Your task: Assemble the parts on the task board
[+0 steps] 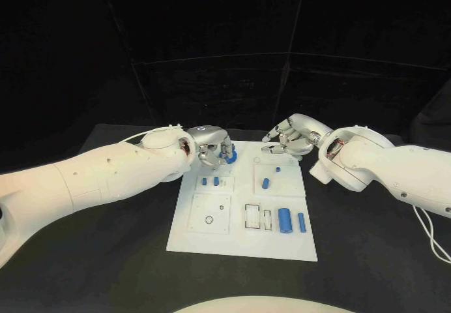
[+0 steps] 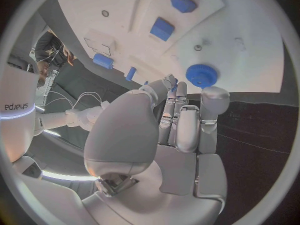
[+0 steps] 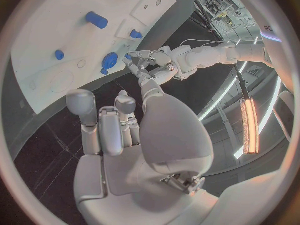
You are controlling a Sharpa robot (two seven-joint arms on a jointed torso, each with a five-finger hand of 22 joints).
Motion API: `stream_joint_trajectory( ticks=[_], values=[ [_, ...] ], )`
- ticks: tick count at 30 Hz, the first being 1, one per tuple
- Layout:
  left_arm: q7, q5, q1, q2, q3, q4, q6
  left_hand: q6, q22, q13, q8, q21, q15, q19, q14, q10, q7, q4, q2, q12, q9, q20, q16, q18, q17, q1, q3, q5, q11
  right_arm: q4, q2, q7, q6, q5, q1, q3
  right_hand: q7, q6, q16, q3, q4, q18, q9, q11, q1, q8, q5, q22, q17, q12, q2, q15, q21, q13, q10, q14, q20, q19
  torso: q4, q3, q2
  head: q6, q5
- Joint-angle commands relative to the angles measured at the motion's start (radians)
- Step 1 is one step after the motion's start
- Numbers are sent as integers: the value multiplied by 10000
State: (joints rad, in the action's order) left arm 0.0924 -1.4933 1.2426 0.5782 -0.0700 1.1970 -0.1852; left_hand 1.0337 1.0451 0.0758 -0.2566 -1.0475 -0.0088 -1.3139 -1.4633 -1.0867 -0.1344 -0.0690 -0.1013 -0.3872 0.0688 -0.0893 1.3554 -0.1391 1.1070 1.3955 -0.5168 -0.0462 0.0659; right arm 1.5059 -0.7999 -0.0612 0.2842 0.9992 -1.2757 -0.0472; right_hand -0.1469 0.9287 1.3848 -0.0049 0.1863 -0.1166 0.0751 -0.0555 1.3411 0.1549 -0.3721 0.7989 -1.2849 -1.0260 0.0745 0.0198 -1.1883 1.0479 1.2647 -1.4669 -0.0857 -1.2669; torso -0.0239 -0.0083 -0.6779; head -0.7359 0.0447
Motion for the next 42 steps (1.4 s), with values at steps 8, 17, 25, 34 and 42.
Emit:
stream_joint_trajectory(
  ticks=[8, 17, 25, 34, 42],
  values=[
    [-126, 352, 9, 658, 130, 311, 427, 110, 37, -24, 57, -76, -51, -91, -130, -74, -13, -14, -36, 75, -8, 1, 3, 111, -55, -142, -51, -28, 11, 4, -32, 76, -26, -8, -16, 4, 31, -72, -53, -33, 11, -175, -4, 14, 8, 41, -31, -7, -13, -37, -93, 41, 63, -11, -68, -434, 45, -33, 14, -3, -14, 16, 21],
    [-179, 366, -19, 808, 134, 243, 707, 133, 66, -33, 80, -97, -51, -94, -129, -102, -6, -18, -59, 109, -6, -2, -1, 116, -74, -186, -53, -27, 7, -1, -25, 79, -34, -7, -15, 4, 31, -72, -53, -33, 11, -175, -4, 14, 8, 41, -31, -7, -13, -37, -93, 41, 63, -11, -68, -434, 45, -33, 30, 4, -15, 7, 34],
    [-162, 368, -128, 697, 124, -29, 896, 143, 61, -37, 94, -87, -51, -86, -123, -117, -2, -19, -71, 128, -5, -3, -13, 113, -104, -210, -53, -28, 5, 1, -23, 78, -44, -7, -15, 4, 31, -72, -53, -33, 11, -175, -4, 14, 8, 41, -31, -7, -13, -37, -93, 41, 63, -11, -68, -434, 45, -33, 30, 7, -20, -21, 18],
    [-107, 368, -210, 590, 122, -158, 984, 145, 51, -40, 105, -74, -52, -77, -120, -124, -1, -21, -78, 141, -5, -3, -19, 109, -120, -224, -54, -28, 5, 3, -13, 76, -50, -6, -15, 4, 31, -72, -53, -33, 11, -175, -4, 14, 8, 41, -31, -7, -13, -37, -93, 41, 63, -11, -68, -434, 45, -33, 29, 12, -17, -41, 16],
    [-160, 369, -260, 514, 120, -254, 1046, 147, 26, -46, 126, -43, -51, -56, -112, -135, 3, -22, -101, 166, -6, -4, -30, 102, -148, -257, -45, -26, 5, 6, -11, 75, -52, -6, -15, 4, 31, -72, -53, -33, 11, -175, -4, 14, 8, 41, -31, -7, -13, -37, -93, 41, 63, -11, -68, -434, 45, -33, 24, 13, -13, -51, 17]
  ],
)
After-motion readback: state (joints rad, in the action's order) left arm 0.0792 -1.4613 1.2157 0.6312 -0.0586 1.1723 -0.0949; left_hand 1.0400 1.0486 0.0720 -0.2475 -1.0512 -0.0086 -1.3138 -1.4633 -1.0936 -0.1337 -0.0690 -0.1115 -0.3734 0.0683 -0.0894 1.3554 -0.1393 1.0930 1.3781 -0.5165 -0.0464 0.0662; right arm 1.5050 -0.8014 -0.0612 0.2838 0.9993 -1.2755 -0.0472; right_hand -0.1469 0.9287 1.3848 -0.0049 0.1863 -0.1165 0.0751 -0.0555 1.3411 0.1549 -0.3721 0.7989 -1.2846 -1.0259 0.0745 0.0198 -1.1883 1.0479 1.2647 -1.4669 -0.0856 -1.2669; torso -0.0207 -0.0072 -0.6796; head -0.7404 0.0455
